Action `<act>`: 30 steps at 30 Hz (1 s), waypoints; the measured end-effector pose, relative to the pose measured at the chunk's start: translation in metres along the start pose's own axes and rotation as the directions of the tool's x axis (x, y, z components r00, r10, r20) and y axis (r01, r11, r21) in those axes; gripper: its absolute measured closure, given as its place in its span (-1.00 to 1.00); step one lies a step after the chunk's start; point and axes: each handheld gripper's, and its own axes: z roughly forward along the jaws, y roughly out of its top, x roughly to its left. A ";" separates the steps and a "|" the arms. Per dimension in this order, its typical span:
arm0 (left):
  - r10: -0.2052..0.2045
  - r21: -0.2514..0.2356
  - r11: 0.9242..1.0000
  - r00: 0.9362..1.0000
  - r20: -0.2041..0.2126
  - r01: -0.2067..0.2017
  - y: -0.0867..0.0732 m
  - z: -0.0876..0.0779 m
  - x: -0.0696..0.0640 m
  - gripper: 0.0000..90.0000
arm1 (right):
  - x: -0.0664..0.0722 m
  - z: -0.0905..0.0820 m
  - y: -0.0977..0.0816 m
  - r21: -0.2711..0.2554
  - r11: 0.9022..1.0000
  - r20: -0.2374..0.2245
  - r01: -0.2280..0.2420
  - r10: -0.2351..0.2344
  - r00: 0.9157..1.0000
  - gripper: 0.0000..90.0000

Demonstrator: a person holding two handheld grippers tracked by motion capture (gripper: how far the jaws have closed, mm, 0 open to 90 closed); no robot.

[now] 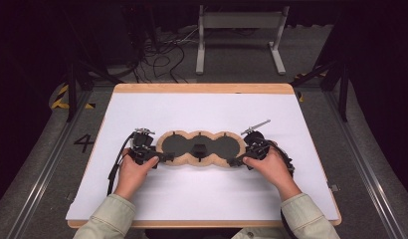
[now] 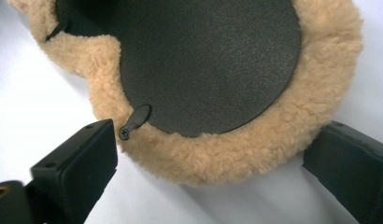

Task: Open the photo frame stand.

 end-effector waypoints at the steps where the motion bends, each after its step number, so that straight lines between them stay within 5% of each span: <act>1: -0.010 -0.001 1.000 1.000 0.007 0.010 0.000 0.000 0.000 -0.73 | 0.001 0.001 0.000 -0.001 1.000 0.000 -0.006 0.006 1.000 -0.97; 10: -0.032 0.002 0.999 0.999 0.022 0.032 0.002 0.004 -0.002 -0.93 | -0.001 0.001 0.001 -0.009 1.000 -0.014 -0.028 0.028 1.000 -0.98; 21: -0.007 0.002 1.000 0.997 -0.073 0.007 0.001 0.002 -0.008 -0.70 | 0.000 0.000 0.003 -0.001 0.998 -0.028 -0.063 0.063 0.998 -0.95; 30: -0.008 -0.108 0.994 0.996 -0.094 -0.002 0.001 -0.020 -0.010 -0.50 | 0.006 -0.006 0.003 -0.020 0.998 -0.036 -0.053 0.052 0.998 -0.82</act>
